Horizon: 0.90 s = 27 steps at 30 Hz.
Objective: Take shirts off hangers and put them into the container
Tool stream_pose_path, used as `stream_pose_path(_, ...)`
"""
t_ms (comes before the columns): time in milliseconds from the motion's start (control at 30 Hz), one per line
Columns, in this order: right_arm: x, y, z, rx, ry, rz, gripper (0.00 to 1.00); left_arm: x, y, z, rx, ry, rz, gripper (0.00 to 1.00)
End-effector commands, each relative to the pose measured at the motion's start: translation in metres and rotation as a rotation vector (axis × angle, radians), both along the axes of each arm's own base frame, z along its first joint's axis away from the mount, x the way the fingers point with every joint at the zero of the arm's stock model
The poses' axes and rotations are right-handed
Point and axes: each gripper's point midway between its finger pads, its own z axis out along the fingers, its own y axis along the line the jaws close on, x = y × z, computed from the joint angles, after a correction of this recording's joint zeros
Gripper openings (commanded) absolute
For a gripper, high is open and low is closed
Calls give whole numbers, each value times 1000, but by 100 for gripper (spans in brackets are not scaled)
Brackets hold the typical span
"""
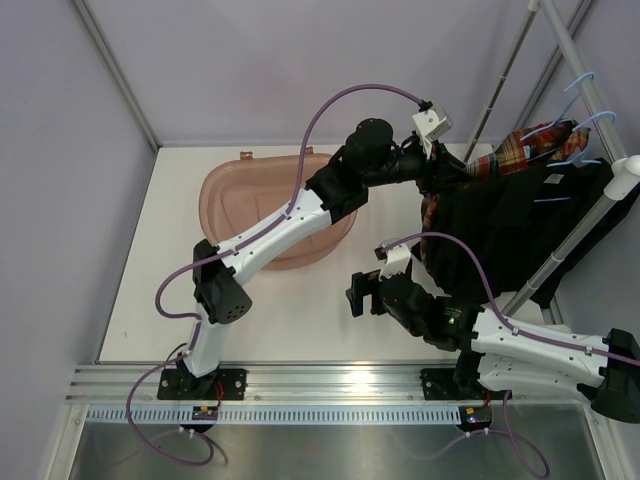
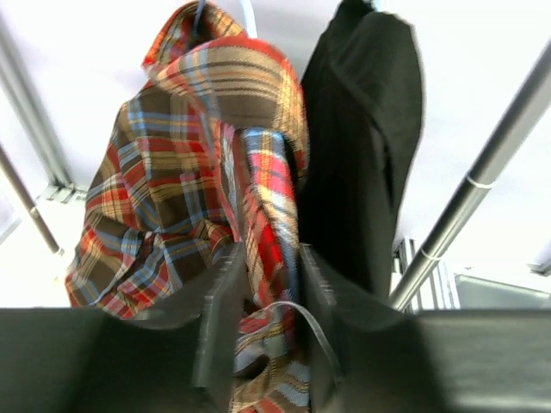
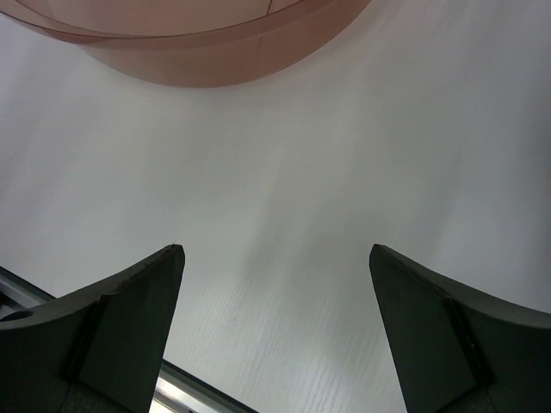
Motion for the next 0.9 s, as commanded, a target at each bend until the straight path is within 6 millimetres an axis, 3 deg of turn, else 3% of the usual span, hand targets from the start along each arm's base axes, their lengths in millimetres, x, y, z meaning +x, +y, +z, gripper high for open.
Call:
stream_pose_path(0,1,2,6,21,-15,-17,98,-23,-1,45,-119,-90,-92,32)
stream_pose_path(200,1,4,2,10,-13,-15,97,-37,-9,56,-155,-138,-195,17)
stream_pose_path(300,1,7,1,3,-11,-6,96,-38,-11,63,-179,-168,-210,0)
stream_pose_path(633,2,19,-5,-40,-4,17,96,-41,-9,88,-281,-244,-233,0)
stream_pose_path(867,2,22,-5,-49,-5,26,96,-47,14,129,-360,-319,-188,0)
